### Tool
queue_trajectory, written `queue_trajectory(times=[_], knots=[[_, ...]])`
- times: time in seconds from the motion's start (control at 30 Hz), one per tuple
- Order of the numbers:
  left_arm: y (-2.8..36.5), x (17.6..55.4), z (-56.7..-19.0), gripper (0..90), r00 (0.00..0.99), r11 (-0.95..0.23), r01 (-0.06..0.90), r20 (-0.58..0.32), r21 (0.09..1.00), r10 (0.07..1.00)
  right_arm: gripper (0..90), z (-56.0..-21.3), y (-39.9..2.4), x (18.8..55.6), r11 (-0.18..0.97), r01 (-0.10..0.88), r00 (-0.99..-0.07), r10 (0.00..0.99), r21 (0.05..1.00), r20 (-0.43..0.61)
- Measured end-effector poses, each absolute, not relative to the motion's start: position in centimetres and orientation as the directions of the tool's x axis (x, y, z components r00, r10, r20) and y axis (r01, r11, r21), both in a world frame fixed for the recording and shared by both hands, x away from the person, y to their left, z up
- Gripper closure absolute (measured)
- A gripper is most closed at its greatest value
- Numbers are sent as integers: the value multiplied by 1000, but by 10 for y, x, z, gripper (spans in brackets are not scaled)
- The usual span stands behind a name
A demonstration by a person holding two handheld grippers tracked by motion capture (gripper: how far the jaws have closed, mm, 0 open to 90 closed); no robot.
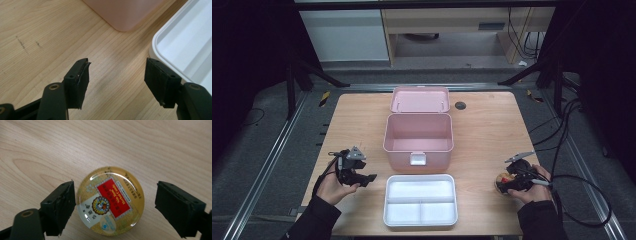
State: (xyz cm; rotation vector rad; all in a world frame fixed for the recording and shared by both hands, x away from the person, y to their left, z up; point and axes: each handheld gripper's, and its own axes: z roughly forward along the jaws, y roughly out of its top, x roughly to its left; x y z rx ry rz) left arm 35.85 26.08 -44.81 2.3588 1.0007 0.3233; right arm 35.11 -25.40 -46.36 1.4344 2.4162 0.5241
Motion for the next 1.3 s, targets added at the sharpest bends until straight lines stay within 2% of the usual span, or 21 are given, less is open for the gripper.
queue_trajectory(times=[0.5, 0.7, 0.83, 1.3], knots=[[265, 360, -452, 357, 694, -571, 597, -5, 564, 720, 144, -480, -252, 356, 440, 817, -468, 884, 372, -16], [268, 362, -453, 356, 680, -560, 607, -3, 564, 733, 199, -484, -251, 358, 458, 818, -482, 876, 349, -21], [269, 361, -452, 355, 672, -555, 608, 4, 568, 741, 204, -485, -251, 359, 470, 815, -492, 870, 339, -25], [272, 363, -453, 324, 651, -531, 616, 3, 581, 759, 206, -462, -246, 362, 470, 782, -505, 863, 410, -27]])
